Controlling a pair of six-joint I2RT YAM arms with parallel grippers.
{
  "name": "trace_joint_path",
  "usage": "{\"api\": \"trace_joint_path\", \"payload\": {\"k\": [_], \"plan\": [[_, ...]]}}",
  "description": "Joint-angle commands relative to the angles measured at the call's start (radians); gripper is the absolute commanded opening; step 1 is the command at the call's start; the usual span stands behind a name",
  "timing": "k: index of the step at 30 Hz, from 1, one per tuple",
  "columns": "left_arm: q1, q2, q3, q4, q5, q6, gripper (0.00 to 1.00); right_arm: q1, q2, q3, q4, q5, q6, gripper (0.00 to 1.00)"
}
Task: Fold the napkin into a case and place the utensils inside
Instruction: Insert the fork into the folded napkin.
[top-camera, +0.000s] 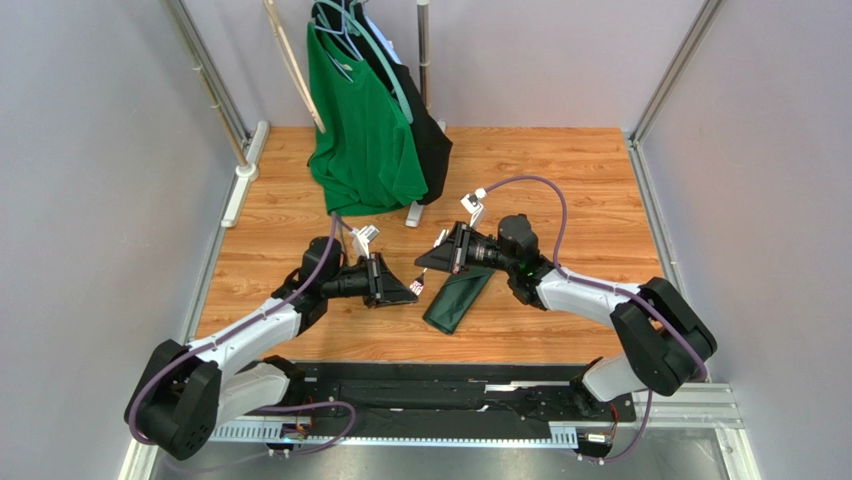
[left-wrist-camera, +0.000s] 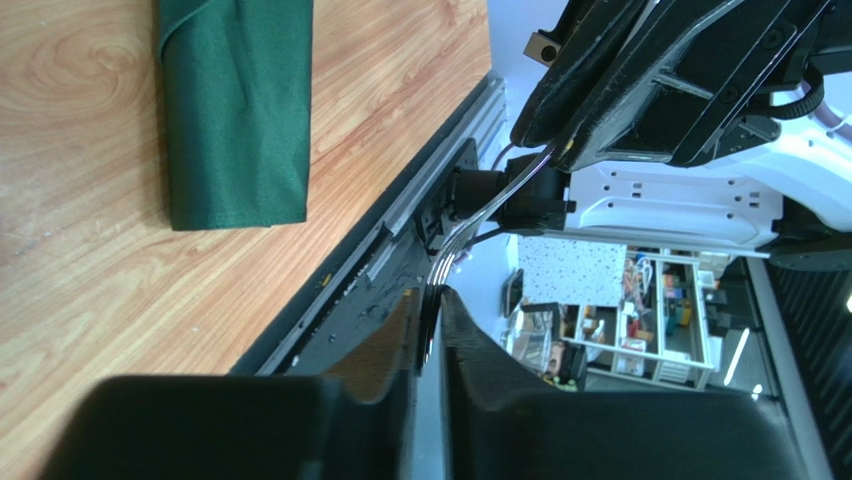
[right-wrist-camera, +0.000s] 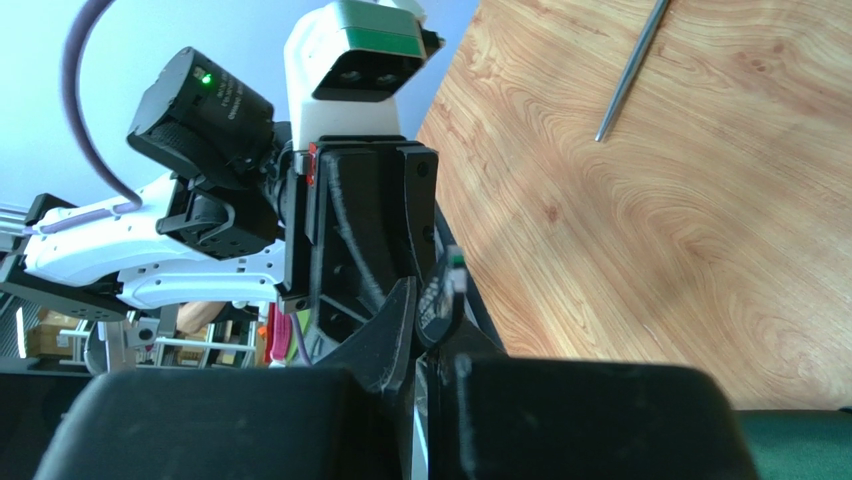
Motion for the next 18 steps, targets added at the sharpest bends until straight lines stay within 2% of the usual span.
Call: {"api": "trace_joint_path", "payload": {"k": [1,2,3,4,5,7,8,12,18], "plan": [[0.003,0.019,0.01,0.061,0.03,0.013,0.0,0.003,-0.003,-0.013,0.069,-0.015,-0.007,0.0],[0.003,0.027,0.01,0.044,0.022,0.013,0.0,-0.011,-0.013,-0.007,-0.045,0.011,-0.026,0.0],[0.001,0.035,0.01,0.029,0.013,0.013,0.0,-0.023,-0.027,0.002,-0.148,0.043,-0.083,0.06],[-0.029,0.054,0.014,-0.015,-0.001,0.01,0.0,-0.039,-0.049,0.018,-0.261,0.086,-0.13,0.35],[-0.057,0.064,0.017,-0.031,-0.018,0.01,0.0,-0.066,-0.094,0.021,-0.455,0.185,-0.168,0.44],[-0.119,0.09,0.033,-0.056,-0.084,-0.009,0.0,-0.086,-0.139,0.036,-0.599,0.276,-0.285,0.58],[-0.161,0.1,0.036,-0.051,-0.101,-0.022,0.0,-0.108,-0.168,0.041,-0.702,0.32,-0.312,0.59],[-0.183,0.128,-0.015,0.031,-0.144,-0.118,0.0,-0.191,-0.245,0.026,-0.867,0.42,-0.371,0.61],[-0.186,0.2,0.014,0.016,-0.095,-0.094,0.0,-0.232,-0.362,-0.08,-0.891,0.421,-0.397,0.68]]}}
